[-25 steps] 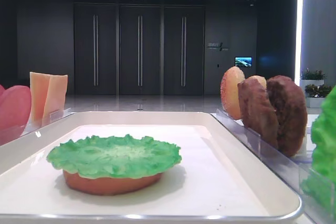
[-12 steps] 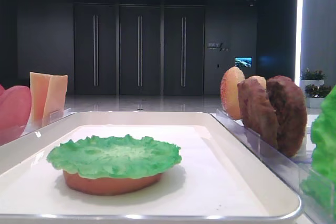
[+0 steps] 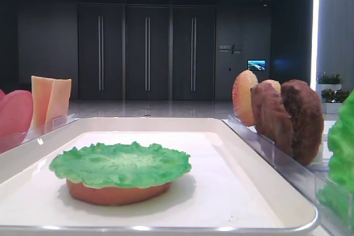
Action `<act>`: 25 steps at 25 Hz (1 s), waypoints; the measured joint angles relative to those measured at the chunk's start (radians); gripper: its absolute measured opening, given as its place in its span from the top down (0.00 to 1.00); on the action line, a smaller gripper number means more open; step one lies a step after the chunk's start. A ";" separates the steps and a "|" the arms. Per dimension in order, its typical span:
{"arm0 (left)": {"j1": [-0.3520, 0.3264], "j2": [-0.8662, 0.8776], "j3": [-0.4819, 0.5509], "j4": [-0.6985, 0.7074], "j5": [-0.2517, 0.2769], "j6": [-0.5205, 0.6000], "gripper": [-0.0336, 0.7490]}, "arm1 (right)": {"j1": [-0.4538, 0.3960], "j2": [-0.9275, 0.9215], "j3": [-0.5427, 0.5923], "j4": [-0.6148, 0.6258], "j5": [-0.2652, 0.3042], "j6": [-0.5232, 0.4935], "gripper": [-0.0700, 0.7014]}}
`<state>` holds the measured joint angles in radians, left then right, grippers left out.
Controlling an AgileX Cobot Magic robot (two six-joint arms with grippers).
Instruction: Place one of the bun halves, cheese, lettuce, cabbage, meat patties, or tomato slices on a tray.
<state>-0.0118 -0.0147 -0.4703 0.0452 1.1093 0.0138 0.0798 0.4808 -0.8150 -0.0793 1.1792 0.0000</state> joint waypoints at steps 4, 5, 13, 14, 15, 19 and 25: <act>0.000 0.000 0.000 0.000 0.000 0.000 0.97 | 0.000 -0.089 0.000 0.001 0.025 0.019 0.55; 0.000 0.000 0.000 0.000 0.000 0.000 0.97 | 0.000 -0.113 0.000 0.001 0.029 0.027 0.55; 0.000 0.000 0.000 0.000 0.000 0.000 0.97 | 0.000 -0.300 0.029 0.001 0.038 0.044 0.55; 0.000 0.000 0.000 0.000 0.000 0.000 0.97 | 0.000 -0.325 0.048 0.001 0.039 0.048 0.55; 0.000 0.000 0.000 0.000 0.000 0.000 0.97 | -0.001 -0.348 0.070 0.002 0.040 0.057 0.55; 0.000 0.000 0.000 0.000 0.000 0.000 0.97 | -0.014 -0.419 0.153 0.013 0.045 0.069 0.55; 0.000 0.000 0.000 0.000 0.000 0.000 0.97 | -0.020 -0.473 0.254 0.031 0.041 0.071 0.55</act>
<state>-0.0118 -0.0147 -0.4703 0.0452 1.1093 0.0138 0.0601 0.0081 -0.5608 -0.0484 1.2199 0.0709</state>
